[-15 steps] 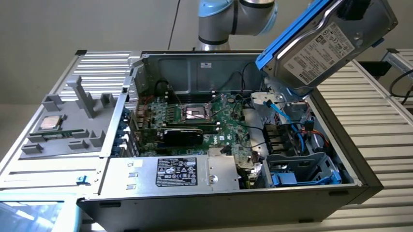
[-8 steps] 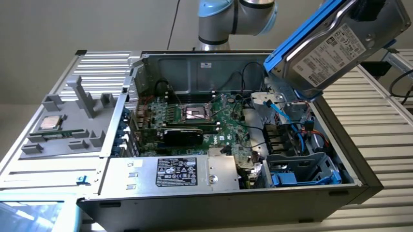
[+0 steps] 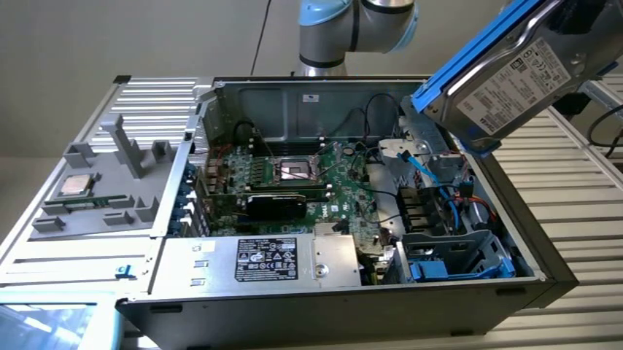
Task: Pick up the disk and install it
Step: 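Pick up the disk, then insert the disk into the insertion slot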
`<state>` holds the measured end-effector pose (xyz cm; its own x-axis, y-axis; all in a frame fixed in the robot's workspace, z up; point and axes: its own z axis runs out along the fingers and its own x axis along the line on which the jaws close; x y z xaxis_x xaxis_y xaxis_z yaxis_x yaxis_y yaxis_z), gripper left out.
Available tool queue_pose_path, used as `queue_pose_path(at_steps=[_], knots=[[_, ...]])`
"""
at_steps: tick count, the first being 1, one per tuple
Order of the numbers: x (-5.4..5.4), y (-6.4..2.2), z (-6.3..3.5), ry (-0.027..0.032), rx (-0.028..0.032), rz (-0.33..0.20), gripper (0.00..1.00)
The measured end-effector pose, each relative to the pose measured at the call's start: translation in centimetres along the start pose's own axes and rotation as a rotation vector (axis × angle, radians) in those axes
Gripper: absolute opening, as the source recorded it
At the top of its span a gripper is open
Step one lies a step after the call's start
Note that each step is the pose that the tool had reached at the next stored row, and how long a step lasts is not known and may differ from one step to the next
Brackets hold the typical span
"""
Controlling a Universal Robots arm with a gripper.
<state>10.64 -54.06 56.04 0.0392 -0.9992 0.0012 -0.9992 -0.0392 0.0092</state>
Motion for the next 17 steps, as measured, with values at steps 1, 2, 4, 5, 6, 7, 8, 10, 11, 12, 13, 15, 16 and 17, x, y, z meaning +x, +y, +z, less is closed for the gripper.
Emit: queue_pose_path(at_steps=[1, 2, 4, 5, 6, 7, 8, 10, 11, 12, 13, 15, 16, 17], knots=[[0.13, -0.07, -0.01, 0.0000, 0.0005, 0.000, 0.39], [0.26, -0.13, -0.01, 0.0000, 0.0011, 0.000, 0.39], [0.54, -0.23, -0.01, 0.0002, 0.0023, 0.000, 0.39], [0.69, -0.26, -0.01, 0.0001, 0.0030, 0.000, 0.39], [0.85, -0.27, -0.01, 0.0002, 0.0038, 0.000, 0.39], [0.98, -0.28, -0.01, 0.0002, 0.0049, 0.000, 0.39], [1.06, -0.29, -0.01, 0.0003, 0.0068, 0.000, 0.39], [1.10, -0.32, -0.01, 0.0008, 0.0102, 0.001, 0.39], [1.10, -0.32, -0.01, 0.0008, 0.0102, 0.001, 0.39], [1.11, -0.32, -0.01, 0.0008, 0.0103, 0.000, 0.39], [1.12, -0.32, -0.01, 0.0008, 0.0103, 0.001, 0.39], [1.12, -0.32, -0.01, 0.0008, 0.0103, 0.001, 0.39], [1.12, -0.32, -0.01, 0.0008, 0.0103, 0.001, 0.39], [1.12, -0.32, -0.01, 0.0008, 0.0103, 0.001, 0.39]])
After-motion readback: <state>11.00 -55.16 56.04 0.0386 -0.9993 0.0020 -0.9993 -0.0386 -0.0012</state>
